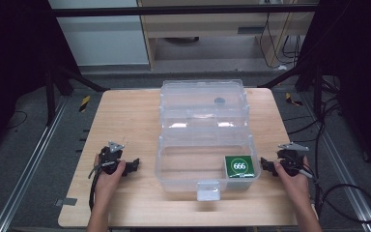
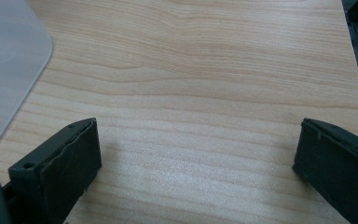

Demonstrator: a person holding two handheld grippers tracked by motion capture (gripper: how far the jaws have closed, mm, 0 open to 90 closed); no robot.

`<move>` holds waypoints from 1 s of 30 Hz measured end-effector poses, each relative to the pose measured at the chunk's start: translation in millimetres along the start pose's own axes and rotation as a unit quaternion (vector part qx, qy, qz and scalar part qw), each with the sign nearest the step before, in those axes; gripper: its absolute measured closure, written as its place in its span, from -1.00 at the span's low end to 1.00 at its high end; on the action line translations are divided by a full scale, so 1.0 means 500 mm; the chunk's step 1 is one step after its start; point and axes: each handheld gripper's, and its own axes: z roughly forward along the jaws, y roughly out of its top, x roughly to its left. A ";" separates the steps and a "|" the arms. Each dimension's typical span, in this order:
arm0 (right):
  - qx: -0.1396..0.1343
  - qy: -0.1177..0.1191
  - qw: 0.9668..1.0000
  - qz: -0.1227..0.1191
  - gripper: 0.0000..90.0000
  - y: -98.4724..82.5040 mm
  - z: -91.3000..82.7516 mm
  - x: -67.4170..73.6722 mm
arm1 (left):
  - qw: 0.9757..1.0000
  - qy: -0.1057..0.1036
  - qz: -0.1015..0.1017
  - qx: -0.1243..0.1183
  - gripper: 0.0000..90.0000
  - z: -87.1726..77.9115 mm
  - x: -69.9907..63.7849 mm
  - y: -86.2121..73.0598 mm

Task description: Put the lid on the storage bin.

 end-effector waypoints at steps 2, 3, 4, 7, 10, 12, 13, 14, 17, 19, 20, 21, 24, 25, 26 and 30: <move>0.001 0.000 1.000 0.003 -0.99 -0.001 -0.001 0.001 | 1.000 0.000 0.004 -0.001 -1.00 -0.001 -0.002 0.000; 0.001 0.000 1.000 0.003 -0.99 -0.001 -0.001 0.001 | 1.000 -0.002 0.007 -0.001 -1.00 -0.001 -0.002 0.000; 0.001 0.000 1.000 0.003 -0.99 -0.001 -0.001 0.001 | 1.000 -0.004 0.009 -0.002 -1.00 -0.001 -0.003 0.000; 0.000 0.007 1.000 -0.003 -0.99 -0.003 -0.002 0.001 | 1.000 -0.007 0.023 -0.010 -0.95 -0.004 -0.004 -0.001; 0.001 0.016 1.000 -0.010 -0.99 -0.004 -0.004 -0.001 | 0.999 0.007 0.046 -0.022 -0.95 -0.010 -0.011 0.001; 0.000 0.018 1.000 -0.014 -0.99 -0.005 -0.005 -0.002 | 0.998 0.004 0.049 -0.031 -0.95 -0.016 -0.015 0.006; 0.000 0.018 1.000 -0.014 -0.99 -0.005 -0.005 -0.002 | 0.998 0.006 0.051 -0.039 -0.95 -0.020 -0.018 0.010; 0.000 0.018 1.000 -0.014 -0.99 -0.005 -0.005 -0.002 | 0.997 0.006 0.053 -0.047 -0.95 -0.023 -0.020 0.012; 0.000 0.018 1.000 -0.014 -0.99 -0.005 -0.005 -0.002 | 0.996 0.002 0.057 -0.064 -0.95 -0.033 -0.026 0.019; 0.000 0.019 1.000 -0.015 -0.98 -0.005 -0.005 -0.003 | 0.995 -0.003 0.057 -0.077 -0.95 -0.043 -0.030 0.025; 0.000 0.022 1.000 -0.017 -0.96 -0.005 -0.005 -0.003 | 0.992 0.009 0.067 -0.105 -0.92 -0.059 -0.035 0.033; -0.005 0.029 0.999 -0.027 -0.86 -0.005 -0.008 -0.003 | 0.990 0.018 0.075 -0.118 -0.90 -0.068 -0.038 0.037; -0.014 0.043 0.998 -0.053 -0.93 -0.004 -0.015 0.002 | 0.982 0.026 0.097 -0.157 -0.91 -0.099 -0.050 0.057; -0.022 0.033 0.997 -0.068 -0.86 0.000 -0.019 0.005 | 0.981 0.023 0.102 -0.162 -0.92 -0.107 -0.054 0.061; -0.027 0.025 0.997 -0.073 -0.83 0.003 -0.024 0.009 | 0.981 0.014 0.108 -0.162 -0.93 -0.118 -0.061 0.069; -0.043 -0.042 0.991 -0.122 -0.69 0.029 -0.068 0.028 | 0.978 -0.022 0.137 -0.159 -0.96 -0.143 -0.081 0.087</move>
